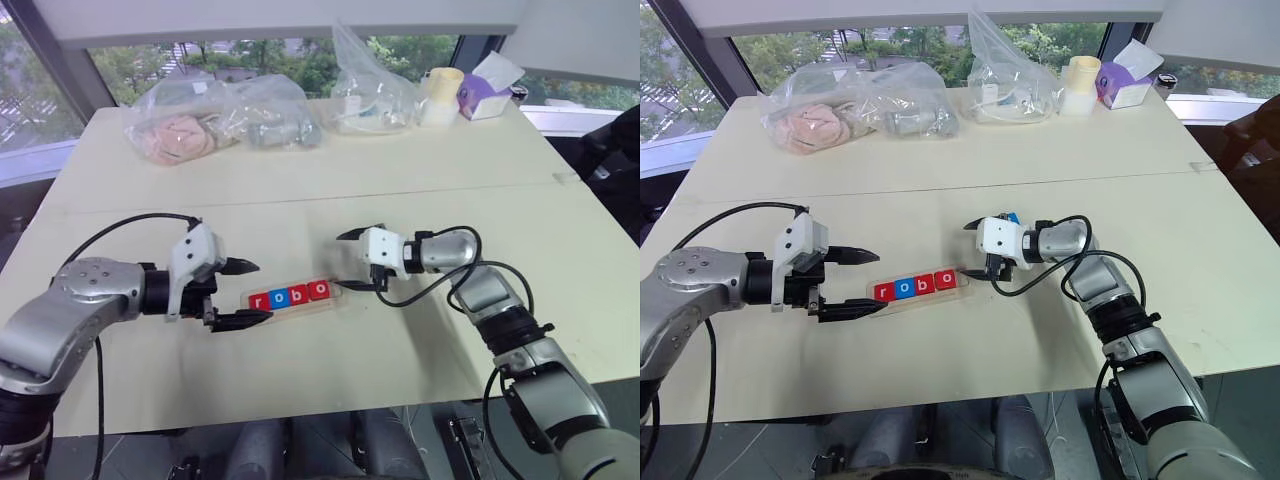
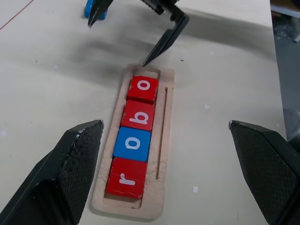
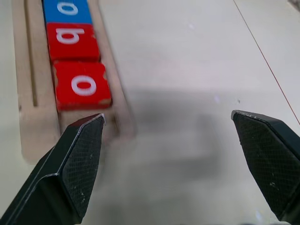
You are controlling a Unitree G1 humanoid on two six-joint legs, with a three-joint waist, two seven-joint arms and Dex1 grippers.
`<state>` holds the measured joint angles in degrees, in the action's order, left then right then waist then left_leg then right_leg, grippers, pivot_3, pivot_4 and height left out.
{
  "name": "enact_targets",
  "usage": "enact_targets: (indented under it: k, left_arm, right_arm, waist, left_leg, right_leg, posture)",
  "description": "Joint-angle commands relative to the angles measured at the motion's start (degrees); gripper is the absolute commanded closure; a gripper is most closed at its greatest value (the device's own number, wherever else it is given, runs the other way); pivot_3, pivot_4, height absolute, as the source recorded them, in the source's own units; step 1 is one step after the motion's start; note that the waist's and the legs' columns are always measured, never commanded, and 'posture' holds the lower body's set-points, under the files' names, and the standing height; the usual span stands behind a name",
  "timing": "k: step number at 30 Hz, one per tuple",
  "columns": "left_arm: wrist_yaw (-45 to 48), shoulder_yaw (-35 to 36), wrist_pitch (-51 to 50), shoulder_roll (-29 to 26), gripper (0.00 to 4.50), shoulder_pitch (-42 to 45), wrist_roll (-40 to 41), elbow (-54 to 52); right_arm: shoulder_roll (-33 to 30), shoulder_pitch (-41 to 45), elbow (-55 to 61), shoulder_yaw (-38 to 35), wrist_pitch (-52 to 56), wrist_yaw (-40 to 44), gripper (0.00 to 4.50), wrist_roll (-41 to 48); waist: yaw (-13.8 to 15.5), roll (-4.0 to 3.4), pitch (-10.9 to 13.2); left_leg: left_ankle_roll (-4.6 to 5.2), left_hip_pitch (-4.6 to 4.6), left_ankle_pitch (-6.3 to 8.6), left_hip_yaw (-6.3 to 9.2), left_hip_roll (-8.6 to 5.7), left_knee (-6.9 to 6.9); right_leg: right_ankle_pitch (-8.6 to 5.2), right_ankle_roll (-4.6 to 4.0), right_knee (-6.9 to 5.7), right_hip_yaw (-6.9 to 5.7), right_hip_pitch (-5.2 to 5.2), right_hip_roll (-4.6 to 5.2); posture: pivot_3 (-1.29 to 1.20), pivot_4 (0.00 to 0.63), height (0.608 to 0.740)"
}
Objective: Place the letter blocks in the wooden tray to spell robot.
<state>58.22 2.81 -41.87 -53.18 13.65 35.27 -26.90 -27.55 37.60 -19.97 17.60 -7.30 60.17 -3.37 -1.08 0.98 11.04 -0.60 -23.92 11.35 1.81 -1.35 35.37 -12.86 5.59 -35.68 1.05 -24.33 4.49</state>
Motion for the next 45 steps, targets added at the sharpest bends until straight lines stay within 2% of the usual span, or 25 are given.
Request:
enact_targets:
  k: [1, 15, 20, 24, 26, 28, 34, 39, 44, 45]
  left_arm:
    - [-0.6, 0.4, 0.0, 0.4, 0.0, 0.4, 0.3, -0.5]
    - [-1.9, 0.6, -0.2, 0.9, 0.0, -0.5, 0.5, -1.2]
    - [-2.1, 0.6, 0.0, 1.0, 0.0, -0.5, 0.5, -1.2]
    - [-1.9, 1.0, 0.5, 0.8, 0.0, -0.4, 0.3, -1.0]
    - [-2.3, 1.6, 1.3, 1.2, 0.0, 0.6, 0.1, -0.2]
    - [-4.0, 1.7, 3.0, 3.0, 0.0, 3.3, -1.0, 1.7]
    - [-7.5, -0.7, 8.5, 7.7, 0.0, 9.1, -6.8, 8.4]
    - [-5.2, -4.4, 10.6, 7.0, 0.0, 9.2, -10.5, 9.6]
    - [-4.9, -5.5, 10.9, 7.9, 0.0, 9.1, -11.6, 9.6]
    - [-4.9, -5.6, 10.9, 7.9, 0.0, 9.0, -11.7, 9.5]
  right_arm:
    - [0.5, 0.0, 1.0, 0.7, -2.2, -0.7, 0.05, -1.1]
    - [3.0, 1.1, -0.9, 1.1, -3.2, -2.0, 0.05, -1.4]
    - [2.1, 1.9, -1.3, -1.1, -2.1, -3.8, 0.05, -0.8]
    - [0.5, 2.3, 1.1, -6.8, 4.3, -6.1, 0.05, 2.8]
    - [0.9, 1.9, 3.7, -11.1, 12.0, -9.3, 0.05, 5.9]
    - [2.8, 1.5, 5.6, -16.0, 22.6, -16.0, 0.05, 8.4]
    - [9.2, -0.1, 8.6, -20.9, 42.0, -32.9, 0.05, 7.8]
    - [14.1, -1.8, 11.4, -21.2, 48.4, -40.6, 0.05, 7.4]
    - [17.0, -2.8, 9.2, -18.7, 49.6, -45.3, 0.05, 5.6]
    - [17.1, -2.8, 8.9, -18.5, 49.4, -45.6, 0.56, 5.4]
  waist:
    - [0.1, 0.0, 0.0]
    - [0.1, 0.0, 0.0]
    - [0.1, 0.0, 0.0]
    - [0.3, 0.0, 0.0]
    - [0.3, 0.0, 0.0]
    - [0.3, 0.0, 0.0]
    - [0.1, 0.02, 0.0]
    - [0.0, 0.01, 0.0]
    - [0.0, 0.01, 0.0]
    - [0.0, 0.01, 0.0]
  left_leg:
    - [0.0, 0.0, 0.0, 0.0, 0.0, 0.0]
    - [0.0, 0.01, 0.0, 0.01, 0.0, 0.01]
    - [0.0, 0.01, 0.0, 0.01, 0.0, 0.01]
    - [0.0, 0.0, 0.0, 0.01, -0.01, 0.01]
    - [0.0, 0.01, 0.0, 0.01, -0.01, 0.01]
    - [0.0, 0.01, 0.0, 0.03, -0.01, 0.01]
    - [-0.01, 0.04, -0.01, 0.03, -0.03, 0.0]
    - [0.0, 0.04, -0.01, -0.05, -0.03, -0.04]
    - [0.0, 0.04, -0.01, -0.04, -0.03, -0.03]
    - [0.0, 0.04, -0.01, -0.04, -0.03, -0.03]
  right_leg:
    - [0.0, 0.0, 0.0, 0.0, 0.0, 0.0]
    - [0.0, 0.0, -0.03, 0.0, 0.0, 0.0]
    - [0.0, 0.0, -0.03, 0.0, 0.0, 0.0]
    - [0.0, 0.0, -0.02, 0.0, 0.0, 0.01]
    - [0.0, 0.0, -0.03, 0.0, 0.01, 0.02]
    - [0.0, -0.01, -0.05, 0.0, 0.01, 0.01]
    - [0.0, -0.01, -0.14, 0.01, -0.01, 0.02]
    - [0.03, 0.06, -0.32, 0.09, -0.14, 0.01]
    - [0.02, 0.04, -0.32, 0.08, -0.14, 0.01]
    - [0.02, 0.04, -0.32, 0.08, -0.13, 0.01]
  posture:
    - [0.0, 0.15, 0.74]
    - [0.0, 0.15, 0.74]
    - [0.0, 0.15, 0.74]
    - [0.0, 0.15, 0.74]
    - [0.0, 0.15, 0.74]
    - [0.0, 0.15, 0.74]
    - [0.0, 0.15, 0.74]
    - [0.0, 0.15, 0.74]
    - [0.0, 0.15, 0.74]
    - [0.0, 0.15, 0.74]
